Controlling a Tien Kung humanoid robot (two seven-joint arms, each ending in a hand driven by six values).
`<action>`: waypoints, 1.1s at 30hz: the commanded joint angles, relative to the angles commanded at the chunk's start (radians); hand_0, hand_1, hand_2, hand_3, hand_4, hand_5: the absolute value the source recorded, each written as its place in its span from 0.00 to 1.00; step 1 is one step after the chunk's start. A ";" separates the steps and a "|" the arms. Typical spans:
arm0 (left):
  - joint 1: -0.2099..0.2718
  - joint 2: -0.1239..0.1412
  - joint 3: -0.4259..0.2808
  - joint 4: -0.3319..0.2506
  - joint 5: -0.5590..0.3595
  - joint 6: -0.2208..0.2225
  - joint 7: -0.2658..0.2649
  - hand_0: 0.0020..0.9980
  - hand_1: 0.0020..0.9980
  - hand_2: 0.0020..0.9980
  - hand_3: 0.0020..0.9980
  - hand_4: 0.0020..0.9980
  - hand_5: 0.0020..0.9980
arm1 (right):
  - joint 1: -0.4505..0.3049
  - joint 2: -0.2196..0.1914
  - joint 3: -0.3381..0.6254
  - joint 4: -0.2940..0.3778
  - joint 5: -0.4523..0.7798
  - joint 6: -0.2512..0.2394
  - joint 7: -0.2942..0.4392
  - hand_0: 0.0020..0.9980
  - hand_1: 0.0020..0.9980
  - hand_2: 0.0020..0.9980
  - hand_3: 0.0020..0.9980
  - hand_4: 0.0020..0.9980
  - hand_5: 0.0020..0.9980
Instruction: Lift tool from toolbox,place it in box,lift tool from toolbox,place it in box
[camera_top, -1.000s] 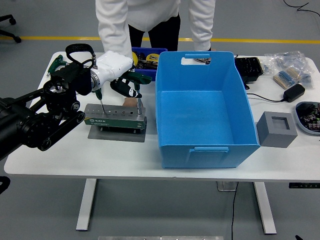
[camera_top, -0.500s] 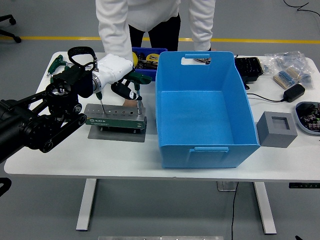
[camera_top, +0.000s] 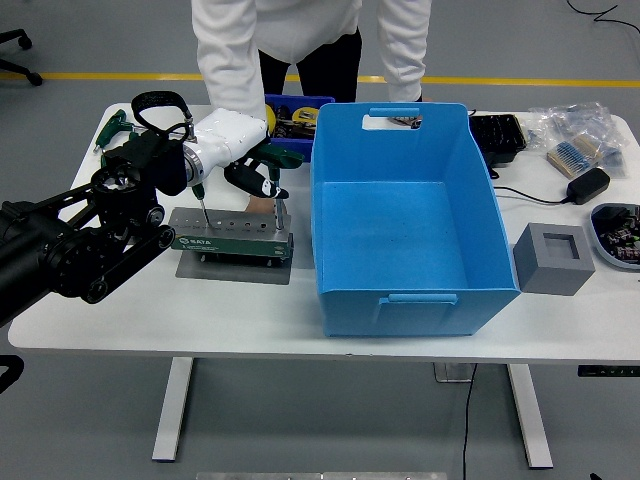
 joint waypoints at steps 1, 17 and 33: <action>0.000 0.000 0.001 0.000 -0.005 0.008 -0.002 0.24 0.07 0.09 0.09 1.00 0.60 | 0.000 0.000 -0.001 0.000 0.002 0.000 0.000 0.73 0.72 0.78 0.72 0.95 0.83; -0.004 0.003 0.005 -0.003 -0.043 0.065 -0.026 0.22 0.04 0.05 0.03 1.00 0.82 | 0.002 -0.002 -0.006 -0.001 0.009 0.000 0.003 0.73 0.72 0.78 0.72 0.95 0.83; -0.002 0.007 0.005 -0.005 -0.077 0.098 -0.053 0.21 0.04 0.05 0.02 0.92 0.79 | 0.000 -0.003 -0.005 -0.001 0.008 0.000 0.003 0.73 0.72 0.78 0.72 0.95 0.83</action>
